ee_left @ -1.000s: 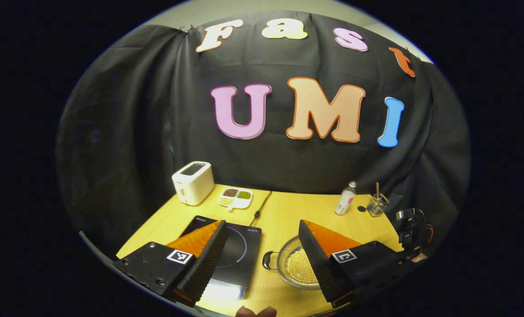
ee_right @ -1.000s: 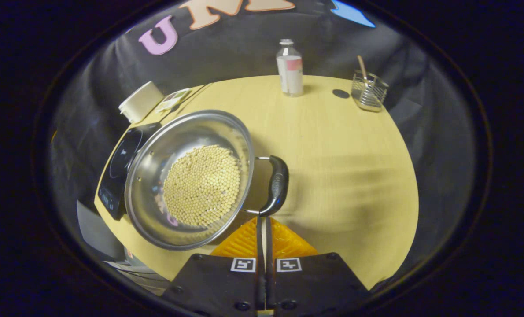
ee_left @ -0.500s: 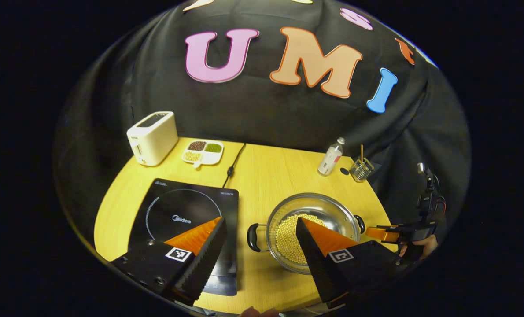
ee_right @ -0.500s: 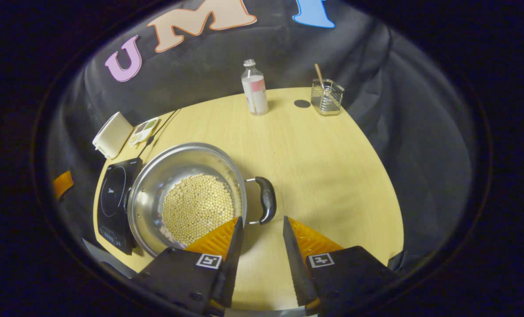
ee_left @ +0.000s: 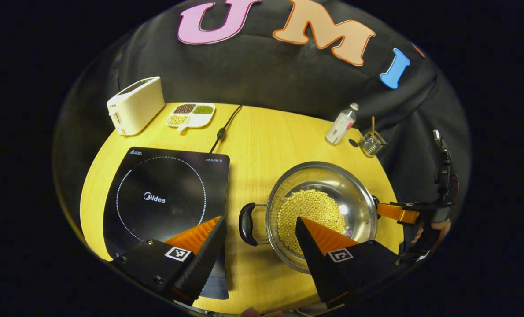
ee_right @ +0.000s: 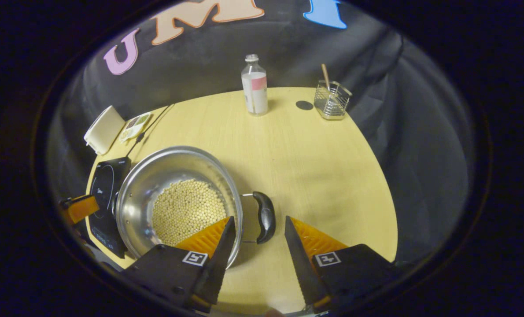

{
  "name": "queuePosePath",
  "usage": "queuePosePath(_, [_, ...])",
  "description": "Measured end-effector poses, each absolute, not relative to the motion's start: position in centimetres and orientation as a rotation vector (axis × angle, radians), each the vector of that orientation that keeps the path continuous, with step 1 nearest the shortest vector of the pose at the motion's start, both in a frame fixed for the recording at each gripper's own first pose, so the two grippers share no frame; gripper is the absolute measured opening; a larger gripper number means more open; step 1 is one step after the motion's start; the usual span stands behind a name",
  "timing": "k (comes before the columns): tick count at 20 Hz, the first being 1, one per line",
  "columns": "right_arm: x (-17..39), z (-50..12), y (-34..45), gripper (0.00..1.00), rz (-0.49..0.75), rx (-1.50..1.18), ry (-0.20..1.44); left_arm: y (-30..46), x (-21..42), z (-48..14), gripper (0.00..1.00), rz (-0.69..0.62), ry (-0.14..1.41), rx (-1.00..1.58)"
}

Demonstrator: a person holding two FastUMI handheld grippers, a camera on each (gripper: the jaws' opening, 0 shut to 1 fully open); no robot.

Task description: First push the handle of the pot to place it horizontally, then grasp the pot with both hands and set it on the induction cooktop.

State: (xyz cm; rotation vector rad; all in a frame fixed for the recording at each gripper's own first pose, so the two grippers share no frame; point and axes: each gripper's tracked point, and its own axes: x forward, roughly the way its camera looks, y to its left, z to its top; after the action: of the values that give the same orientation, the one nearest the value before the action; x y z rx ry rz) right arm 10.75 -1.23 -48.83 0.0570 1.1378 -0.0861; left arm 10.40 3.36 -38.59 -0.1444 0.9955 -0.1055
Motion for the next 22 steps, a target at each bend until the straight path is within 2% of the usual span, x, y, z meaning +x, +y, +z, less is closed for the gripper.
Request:
queuePosePath(4, [11.5,-51.1,-0.5,0.72,-0.040,0.064,1.186,3.1,11.1,-41.0,0.97,-0.082,1.049,-0.141])
queuePosePath(5, [11.7,-51.4,-0.4,0.72,-0.034,0.066,1.196,2.9,11.2,-41.4,1.00,-0.081,1.060,-0.138])
queuePosePath(6, [11.7,-51.8,-0.4,0.72,-0.028,0.066,1.201,2.9,11.3,-42.1,0.96,-0.079,1.072,-0.133])
queuePosePath(10, [11.7,-53.0,-0.6,0.72,-0.009,0.054,1.231,2.5,11.8,-44.4,0.96,-0.085,1.132,-0.116])
queuePosePath(11, [11.8,-53.4,-0.6,0.69,-0.005,0.054,1.236,2.5,12.0,-45.0,0.95,-0.086,1.143,-0.107])
queuePosePath(12, [11.6,-53.5,-0.6,0.71,0.000,0.050,1.242,2.5,12.0,-45.5,0.88,-0.087,1.158,-0.093])
queuePosePath(13, [11.4,-53.9,-0.4,0.67,0.007,0.047,1.253,2.3,11.9,-46.0,0.91,-0.089,1.173,-0.089])
queuePosePath(15, [11.8,-53.7,-0.4,0.71,0.015,0.041,1.257,2.5,12.0,-46.7,0.78,-0.080,1.191,-0.073])
queuePosePath(16, [11.4,-54.3,-0.3,0.71,0.012,0.045,1.257,2.6,12.0,-47.0,0.76,-0.079,1.198,-0.065])
queuePosePath(17, [11.4,-54.2,-0.2,0.63,0.016,0.054,1.258,2.9,12.0,-47.2,0.75,-0.076,1.201,-0.056])
queuePosePath(18, [11.3,-54.0,-0.3,0.66,0.006,0.069,1.259,3.2,11.9,-47.6,0.71,-0.071,1.212,-0.043])
queuePosePath(19, [11.3,-54.0,-0.1,0.62,-0.002,0.079,1.258,3.1,11.7,-48.0,0.68,-0.070,1.228,-0.045])
queuePosePath(20, [11.2,-54.2,-0.1,0.57,0.001,0.077,1.260,3.1,12.0,-47.8,0.72,-0.072,1.225,-0.042])
queuePosePath(21, [11.1,-54.7,0.0,0.53,0.002,0.076,1.258,3.1,11.9,-47.8,0.71,-0.074,1.235,-0.041])
queuePosePath(22, [11.0,-53.8,-0.1,0.48,0.001,0.073,1.261,3.0,11.7,-47.8,0.66,-0.080,1.257,-0.042])
